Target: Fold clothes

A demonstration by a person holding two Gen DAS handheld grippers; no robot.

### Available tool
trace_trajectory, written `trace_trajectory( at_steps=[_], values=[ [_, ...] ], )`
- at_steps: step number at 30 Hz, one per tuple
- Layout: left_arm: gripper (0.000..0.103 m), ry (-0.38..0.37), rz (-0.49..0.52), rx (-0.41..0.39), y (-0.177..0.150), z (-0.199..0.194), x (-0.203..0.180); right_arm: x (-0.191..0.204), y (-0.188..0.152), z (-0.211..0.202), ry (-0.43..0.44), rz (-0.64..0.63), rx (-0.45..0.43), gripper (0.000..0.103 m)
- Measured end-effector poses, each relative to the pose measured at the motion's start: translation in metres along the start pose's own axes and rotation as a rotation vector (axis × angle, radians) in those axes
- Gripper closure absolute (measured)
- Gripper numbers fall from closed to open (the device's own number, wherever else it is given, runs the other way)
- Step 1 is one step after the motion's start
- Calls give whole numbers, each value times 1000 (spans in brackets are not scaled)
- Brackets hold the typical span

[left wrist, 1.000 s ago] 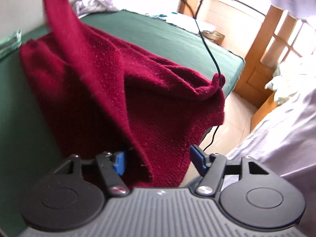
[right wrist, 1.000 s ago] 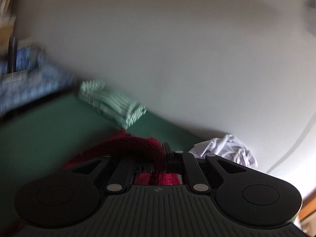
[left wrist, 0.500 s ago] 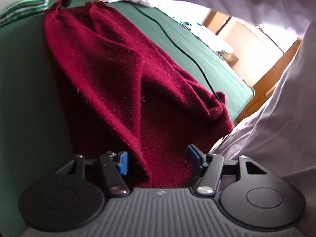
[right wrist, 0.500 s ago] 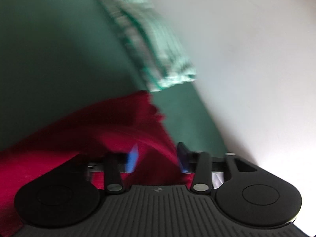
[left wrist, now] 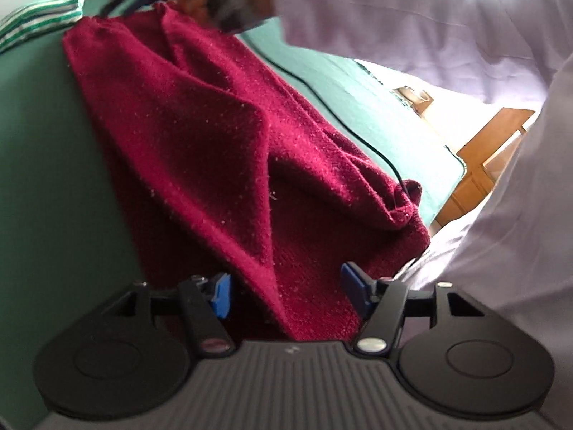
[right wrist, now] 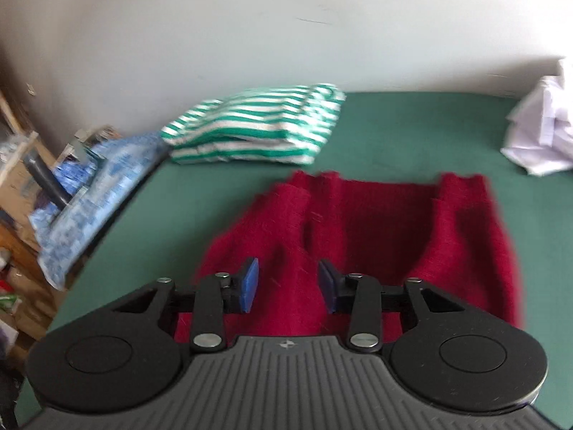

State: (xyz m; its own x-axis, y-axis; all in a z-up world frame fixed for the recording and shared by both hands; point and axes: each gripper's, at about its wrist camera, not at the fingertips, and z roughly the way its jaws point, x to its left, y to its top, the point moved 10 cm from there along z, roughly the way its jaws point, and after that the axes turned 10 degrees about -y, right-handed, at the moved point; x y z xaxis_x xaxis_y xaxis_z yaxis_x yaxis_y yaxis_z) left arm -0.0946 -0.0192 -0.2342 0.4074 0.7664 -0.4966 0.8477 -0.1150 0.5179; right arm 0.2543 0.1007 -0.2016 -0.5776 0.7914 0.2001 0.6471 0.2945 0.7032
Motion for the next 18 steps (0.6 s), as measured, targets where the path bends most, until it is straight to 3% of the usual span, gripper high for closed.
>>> trace_trajectory(
  at_steps=[4, 6, 7, 8, 9, 11, 14, 18],
  values=[
    [43, 5, -15, -10, 0, 4, 0, 12, 7, 32, -64, -106, -31, 71],
    [55, 12, -25, -20, -1, 3, 2, 9, 5, 44, -98, -133, -20, 76],
    [59, 13, -35, -26, -2, 0, 4, 9, 5, 44, -104, -152, -28, 93],
    [70, 12, -48, -32, -5, -7, 7, 11, 6, 42, -108, -174, -35, 98],
    [83, 9, -54, -40, -5, -12, 8, 12, 8, 36, -111, -184, -50, 99],
    [92, -2, -56, -61, 0, -19, 7, 7, 20, 15, -86, -134, -114, 99],
    [91, 4, -19, -75, 5, -26, 7, -7, 36, -6, -70, -39, -163, 99],
    [91, 2, -51, -33, -6, -18, 29, -22, 25, 15, -194, -103, -130, 99]
  ],
)
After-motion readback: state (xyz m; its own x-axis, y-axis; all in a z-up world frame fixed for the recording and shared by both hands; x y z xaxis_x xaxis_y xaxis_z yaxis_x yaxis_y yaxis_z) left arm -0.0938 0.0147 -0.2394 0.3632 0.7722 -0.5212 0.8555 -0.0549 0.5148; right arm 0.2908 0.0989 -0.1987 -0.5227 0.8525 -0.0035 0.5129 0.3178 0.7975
